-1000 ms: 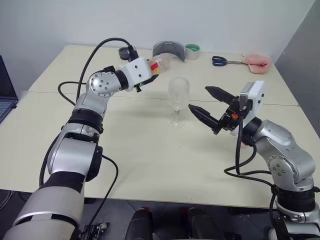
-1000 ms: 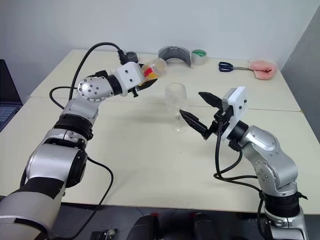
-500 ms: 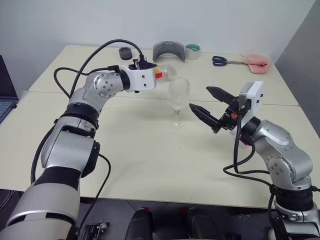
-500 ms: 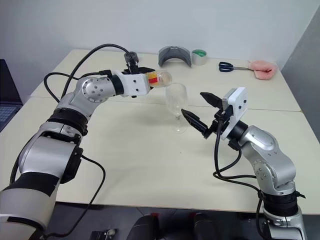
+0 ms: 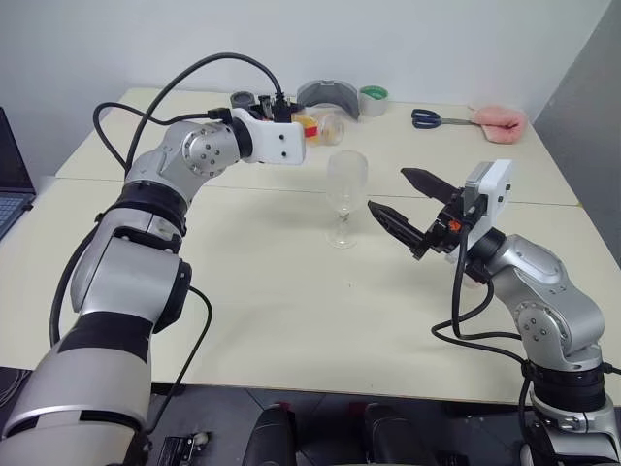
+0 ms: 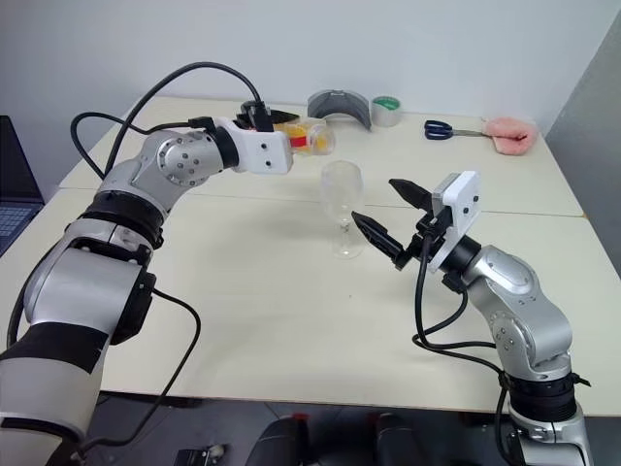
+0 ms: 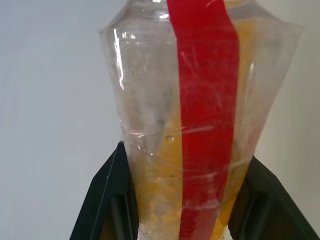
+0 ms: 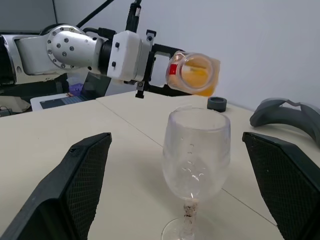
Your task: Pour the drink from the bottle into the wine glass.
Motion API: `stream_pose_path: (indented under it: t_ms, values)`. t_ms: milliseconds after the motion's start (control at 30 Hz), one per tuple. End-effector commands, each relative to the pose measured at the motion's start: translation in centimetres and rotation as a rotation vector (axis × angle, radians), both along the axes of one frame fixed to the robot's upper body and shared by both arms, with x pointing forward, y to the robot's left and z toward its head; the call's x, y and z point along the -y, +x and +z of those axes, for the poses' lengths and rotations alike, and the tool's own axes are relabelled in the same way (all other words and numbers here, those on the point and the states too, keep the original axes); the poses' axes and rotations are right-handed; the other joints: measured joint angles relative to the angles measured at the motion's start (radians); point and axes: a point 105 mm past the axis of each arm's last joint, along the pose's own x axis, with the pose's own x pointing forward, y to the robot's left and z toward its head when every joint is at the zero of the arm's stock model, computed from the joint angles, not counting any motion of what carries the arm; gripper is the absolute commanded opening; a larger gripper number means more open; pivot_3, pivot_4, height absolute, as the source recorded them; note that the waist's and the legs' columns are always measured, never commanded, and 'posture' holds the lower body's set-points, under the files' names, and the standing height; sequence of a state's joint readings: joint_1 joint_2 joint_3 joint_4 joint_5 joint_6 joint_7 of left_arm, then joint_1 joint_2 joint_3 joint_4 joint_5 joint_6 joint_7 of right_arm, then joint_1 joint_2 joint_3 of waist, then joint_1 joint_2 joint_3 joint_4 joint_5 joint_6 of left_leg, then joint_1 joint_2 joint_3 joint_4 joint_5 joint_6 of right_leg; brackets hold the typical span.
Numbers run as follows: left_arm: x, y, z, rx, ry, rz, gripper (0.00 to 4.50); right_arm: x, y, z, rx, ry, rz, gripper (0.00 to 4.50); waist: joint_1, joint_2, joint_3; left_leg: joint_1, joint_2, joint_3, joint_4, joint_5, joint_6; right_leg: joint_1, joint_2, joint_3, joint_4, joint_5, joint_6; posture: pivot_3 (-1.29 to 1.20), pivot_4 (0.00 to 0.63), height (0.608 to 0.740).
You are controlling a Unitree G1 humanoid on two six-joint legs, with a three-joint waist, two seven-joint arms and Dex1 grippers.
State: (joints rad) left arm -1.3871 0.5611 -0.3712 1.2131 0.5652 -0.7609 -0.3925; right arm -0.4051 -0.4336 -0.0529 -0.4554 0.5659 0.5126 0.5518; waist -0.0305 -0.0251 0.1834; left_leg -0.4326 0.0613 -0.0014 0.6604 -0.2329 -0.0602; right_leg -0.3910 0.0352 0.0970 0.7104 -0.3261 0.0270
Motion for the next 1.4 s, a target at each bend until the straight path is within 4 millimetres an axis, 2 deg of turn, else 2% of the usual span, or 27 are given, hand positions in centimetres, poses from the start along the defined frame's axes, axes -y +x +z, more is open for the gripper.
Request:
stream_pose_path:
  t_ms: [33,633,1400]
  values:
    - [1.0,-0.4,2.2,0.076,0.005,-0.037,1.72,-0.1,-0.4,0.7,0.047,0.005,0.005,4.50,0.000,0.000,0.000,0.000,0.000,0.000,0.000,0.000,0.000,0.000,0.000,0.000,0.000,0.000,0.000,0.00,0.150,0.740]
    - [1.7,-0.7,3.4,0.200,0.164,-0.051,1.72,-0.4,-0.5,0.5,0.049,0.023,0.003,4.50,0.000,0.000,0.000,0.000,0.000,0.000,0.001,0.000,0.000,-0.001,0.000,0.000,0.001,0.000,0.000,0.00,0.150,0.740]
    - [1.3,-0.5,4.3,0.252,0.223,-0.020,1.72,-0.3,-0.2,0.6,0.056,0.034,-0.010,4.50,0.000,0.000,0.000,0.000,0.000,0.001,0.001,0.001,-0.001,-0.001,0.000,0.000,0.003,0.000,0.000,0.00,0.150,0.740]
